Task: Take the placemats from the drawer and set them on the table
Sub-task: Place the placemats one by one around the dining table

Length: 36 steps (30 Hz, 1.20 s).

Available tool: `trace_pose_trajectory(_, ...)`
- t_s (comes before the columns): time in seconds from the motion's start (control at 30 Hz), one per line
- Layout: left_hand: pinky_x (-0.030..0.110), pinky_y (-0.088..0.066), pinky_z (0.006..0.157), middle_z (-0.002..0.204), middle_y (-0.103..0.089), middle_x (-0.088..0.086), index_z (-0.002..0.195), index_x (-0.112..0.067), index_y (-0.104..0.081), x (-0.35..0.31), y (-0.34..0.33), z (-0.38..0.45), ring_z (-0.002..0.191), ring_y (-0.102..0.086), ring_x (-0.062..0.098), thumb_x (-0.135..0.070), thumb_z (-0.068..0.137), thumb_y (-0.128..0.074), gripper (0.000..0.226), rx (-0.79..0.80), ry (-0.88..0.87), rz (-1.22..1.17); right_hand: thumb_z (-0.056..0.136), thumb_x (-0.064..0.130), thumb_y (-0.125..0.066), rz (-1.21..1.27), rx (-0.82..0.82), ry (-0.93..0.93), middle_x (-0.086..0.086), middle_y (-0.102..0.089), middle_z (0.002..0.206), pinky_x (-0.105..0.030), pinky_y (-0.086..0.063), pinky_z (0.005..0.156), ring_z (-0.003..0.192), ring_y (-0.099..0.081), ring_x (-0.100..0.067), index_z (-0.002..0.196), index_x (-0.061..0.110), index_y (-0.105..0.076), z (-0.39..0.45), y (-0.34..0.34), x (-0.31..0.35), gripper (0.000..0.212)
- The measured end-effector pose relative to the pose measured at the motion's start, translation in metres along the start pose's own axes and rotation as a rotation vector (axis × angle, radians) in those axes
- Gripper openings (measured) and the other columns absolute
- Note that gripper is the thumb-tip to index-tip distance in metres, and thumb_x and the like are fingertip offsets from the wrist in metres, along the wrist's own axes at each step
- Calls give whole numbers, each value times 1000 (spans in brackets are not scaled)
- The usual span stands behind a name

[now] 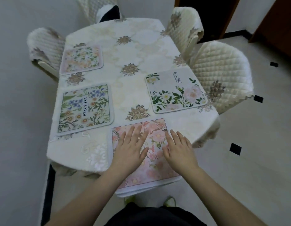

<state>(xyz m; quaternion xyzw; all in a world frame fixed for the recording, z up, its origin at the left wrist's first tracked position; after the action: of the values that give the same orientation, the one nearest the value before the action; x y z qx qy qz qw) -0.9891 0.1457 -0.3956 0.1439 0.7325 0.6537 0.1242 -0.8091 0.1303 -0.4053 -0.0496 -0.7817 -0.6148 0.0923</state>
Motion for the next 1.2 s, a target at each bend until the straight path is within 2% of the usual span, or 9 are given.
trace_pose_trajectory(0.1, 48, -14, 116, 156, -41, 9, 149, -23, -44, 6, -13, -13, 143, -39, 33, -50, 97, -33, 60, 32, 77, -20, 88, 47, -6, -26, 67, 76, -3, -14, 163, -43, -11, 120, 149, -12, -24, 155, 22, -15, 4, -11, 10, 72)
trace_pose_trajectory(0.2, 51, -30, 116, 154, -43, 9, 148, -24, -46, 11, -31, -25, 140, -44, 34, -50, 96, -33, 60, 82, 126, -57, 89, 48, -7, -54, 114, 111, -4, -18, 162, -44, -13, 119, 149, -15, -25, 155, 22, -19, 6, -28, 21, 72)
trace_pose_trajectory(0.37, 52, -45, 104, 151, -48, 10, 144, -23, -52, 17, -41, -38, 136, -49, 32, -49, 92, -36, 60, 117, 133, -96, 89, 47, -31, -54, 99, 114, -11, -53, 142, -49, -42, 103, 128, -53, -33, 136, 16, -55, 11, -43, 38, 62)
trace_pose_trajectory(0.57, 50, -48, 99, 144, -55, 10, 139, -22, -58, 49, -66, -52, 129, -56, 32, -52, 89, -36, 62, 187, 137, -112, 97, 42, -31, -89, 113, 124, -7, -21, 161, -48, -14, 120, 148, -18, -30, 154, 20, -24, 10, -54, 51, 61)
trace_pose_trajectory(0.63, 51, -43, 105, 151, -48, 10, 145, -24, -50, 59, -72, -54, 136, -50, 33, -52, 89, -31, 66, 168, 142, -134, 96, 44, -31, -94, 95, 104, -8, -21, 161, -49, -15, 119, 148, -18, -30, 153, 19, -25, 11, -57, 50, 63)
trace_pose_trajectory(0.8, 45, -5, 122, 168, 0, 5, 159, -31, -6, 66, -82, -58, 154, -1, 28, -58, 79, 6, 86, 235, 109, -189, 91, 49, -20, -125, 104, 31, -12, -29, 158, -47, -19, 118, 145, -26, -33, 150, 16, -33, 9, -66, 44, 69)
trace_pose_trajectory(0.9, 48, -11, 122, 167, -8, 7, 159, -27, -16, 69, -87, -61, 153, -10, 31, -57, 80, 2, 86, 271, 122, -165, 90, 47, -27, -110, 113, 8, -12, -35, 155, -46, -24, 115, 143, -30, -34, 146, 19, -40, 6, -71, 36, 65)
trace_pose_trajectory(1.07, 52, -47, 101, 143, -55, 14, 135, -20, -62, 63, -93, -61, 130, -56, 34, -48, 84, -34, 64, 297, 125, -115, 87, 40, -47, -134, 118, 34, -14, -39, 152, -50, -30, 111, 141, -34, -37, 143, 20, -44, 6, -76, 20, 60)
trace_pose_trajectory(1.2, 50, -37, 111, 156, -40, 13, 147, -24, -47, 59, -100, -61, 142, -40, 33, -51, 86, -24, 71, 318, 162, -152, 91, 47, -35, -134, 132, 52, -12, -32, 156, -49, -25, 115, 144, -28, -34, 149, 24, -36, 8, -74, 0, 62)
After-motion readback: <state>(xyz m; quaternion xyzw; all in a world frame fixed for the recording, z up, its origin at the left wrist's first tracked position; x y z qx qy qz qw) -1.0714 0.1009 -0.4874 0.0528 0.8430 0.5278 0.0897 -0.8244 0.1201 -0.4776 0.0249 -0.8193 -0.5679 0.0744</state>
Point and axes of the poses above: each hand's wrist, its own z-axis towards the middle knuckle, its own y-axis out of the back of the hand, x = y × z, the point moved 6 cm from there along z, towards the middle knuckle
